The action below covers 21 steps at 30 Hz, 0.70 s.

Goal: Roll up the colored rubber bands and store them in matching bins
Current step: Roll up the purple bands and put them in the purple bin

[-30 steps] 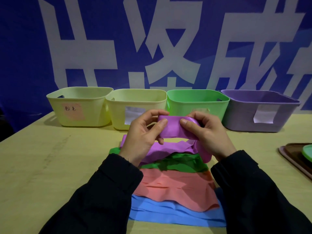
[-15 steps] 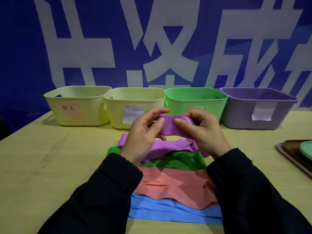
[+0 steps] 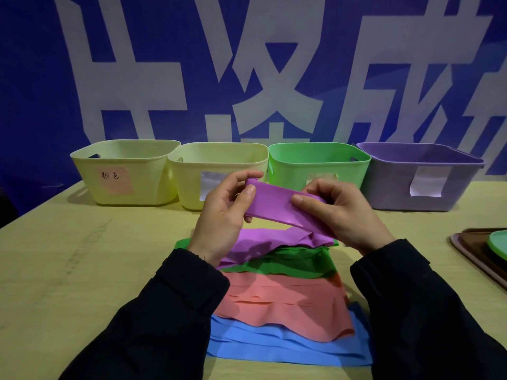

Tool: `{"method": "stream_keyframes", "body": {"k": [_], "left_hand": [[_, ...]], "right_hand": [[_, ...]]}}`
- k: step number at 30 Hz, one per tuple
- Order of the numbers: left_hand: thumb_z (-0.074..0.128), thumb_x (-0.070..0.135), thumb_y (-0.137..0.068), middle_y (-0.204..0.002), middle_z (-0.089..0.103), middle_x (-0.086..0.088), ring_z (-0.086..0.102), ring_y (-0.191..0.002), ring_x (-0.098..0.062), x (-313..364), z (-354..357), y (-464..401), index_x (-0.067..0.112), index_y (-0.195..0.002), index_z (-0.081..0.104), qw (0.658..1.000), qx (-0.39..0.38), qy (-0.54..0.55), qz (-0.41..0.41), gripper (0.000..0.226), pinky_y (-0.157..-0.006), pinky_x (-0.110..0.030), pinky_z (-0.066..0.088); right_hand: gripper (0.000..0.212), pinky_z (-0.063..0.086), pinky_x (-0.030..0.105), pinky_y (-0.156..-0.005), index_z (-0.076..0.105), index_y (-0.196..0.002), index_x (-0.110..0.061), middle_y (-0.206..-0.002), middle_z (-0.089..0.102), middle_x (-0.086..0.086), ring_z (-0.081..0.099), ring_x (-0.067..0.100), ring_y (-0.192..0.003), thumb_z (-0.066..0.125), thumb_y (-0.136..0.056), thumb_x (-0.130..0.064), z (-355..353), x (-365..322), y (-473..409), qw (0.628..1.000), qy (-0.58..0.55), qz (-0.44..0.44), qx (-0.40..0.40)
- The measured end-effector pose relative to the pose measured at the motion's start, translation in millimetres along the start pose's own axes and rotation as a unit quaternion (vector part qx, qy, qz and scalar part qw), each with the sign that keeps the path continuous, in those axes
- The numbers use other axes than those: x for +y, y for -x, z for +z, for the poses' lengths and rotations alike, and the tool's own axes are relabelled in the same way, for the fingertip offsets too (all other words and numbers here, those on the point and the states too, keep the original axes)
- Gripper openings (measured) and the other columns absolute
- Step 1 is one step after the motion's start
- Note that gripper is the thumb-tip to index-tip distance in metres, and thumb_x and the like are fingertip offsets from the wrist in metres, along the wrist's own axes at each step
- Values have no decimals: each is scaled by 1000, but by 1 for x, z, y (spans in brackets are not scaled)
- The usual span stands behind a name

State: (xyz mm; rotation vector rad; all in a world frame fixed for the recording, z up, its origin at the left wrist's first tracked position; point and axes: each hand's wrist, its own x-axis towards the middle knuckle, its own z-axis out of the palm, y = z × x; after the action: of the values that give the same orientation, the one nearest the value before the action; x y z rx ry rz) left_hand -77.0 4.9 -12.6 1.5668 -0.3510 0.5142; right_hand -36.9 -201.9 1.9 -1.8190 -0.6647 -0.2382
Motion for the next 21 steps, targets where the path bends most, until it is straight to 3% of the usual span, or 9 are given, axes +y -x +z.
{"method": "stream_keyframes", "body": {"k": [4, 6, 9, 12, 15, 17, 19, 21], "left_hand": [[64, 11, -97, -91, 69, 12, 61, -79, 0, 4, -3, -2, 28, -111, 66, 1000, 14, 7, 13, 22, -62, -16, 46], [65, 9, -95, -89, 72, 11, 63, -78, -3, 6, -3, -2, 27, -115, 63, 1000, 11, 22, 5, 27, -59, -20, 48], [69, 16, -88, -87, 73, 11, 64, -78, -4, 5, -7, -5, 20, -108, 65, 998, 31, 57, 6, 21, -58, -22, 52], [65, 26, -87, -91, 73, 12, 65, -85, -7, 0, -10, -7, 22, -109, 69, 997, 26, 70, -8, 23, -64, -23, 56], [58, 24, -98, -96, 69, 12, 61, -85, -10, -9, -8, -6, 38, -113, 70, 999, 18, 48, -15, 23, -64, -23, 54], [52, 20, -105, -93, 64, 15, 56, -79, -7, -14, -5, -6, 46, -109, 69, 999, 23, 29, -11, 31, -62, -25, 50], [52, 17, -105, -94, 63, 12, 56, -79, -7, -16, -4, -6, 41, -105, 69, 999, 27, 28, -12, 30, -62, -26, 49], [59, 12, -101, -97, 64, 7, 59, -80, -7, -13, -4, -4, 34, -107, 68, 999, 31, 18, -9, 24, -62, -26, 51]], "right_hand": [[20, 33, 20, -35, 68, -79, -13, -63, 61, 6, 48, 19, -46, 78, -83, -29, -10, 4, 4, 993, -27, 48, -103], [21, 38, 22, -37, 70, -79, -11, -66, 64, 13, 51, 23, -49, 83, -78, -28, -15, 8, 5, 989, -55, 67, -120], [32, 42, 24, -49, 66, -75, -2, -66, 65, 14, 57, 20, -55, 88, -75, -25, -26, 11, 4, 989, -73, 75, -101], [16, 45, 18, -49, 63, -75, 0, -60, 64, 7, 57, 11, -49, 75, -73, -10, -34, 10, 7, 986, -118, 78, -85], [14, 52, 20, -54, 64, -79, -2, -66, 65, 9, 62, 13, -53, 74, -72, -10, -28, 13, 6, 985, -143, 83, -50], [12, 48, 20, -56, 67, -79, -8, -70, 64, 8, 59, 13, -57, 75, -73, -13, -24, 18, 5, 988, -129, 73, -32], [10, 45, 18, -55, 67, -76, -12, -69, 62, 3, 55, 11, -59, 77, -74, -14, -22, 22, 5, 988, -138, 59, -17], [14, 55, 23, -60, 66, -79, -8, -70, 64, 4, 61, 15, -61, 79, -74, -11, -20, 23, 5, 979, -189, 72, 3]]}}
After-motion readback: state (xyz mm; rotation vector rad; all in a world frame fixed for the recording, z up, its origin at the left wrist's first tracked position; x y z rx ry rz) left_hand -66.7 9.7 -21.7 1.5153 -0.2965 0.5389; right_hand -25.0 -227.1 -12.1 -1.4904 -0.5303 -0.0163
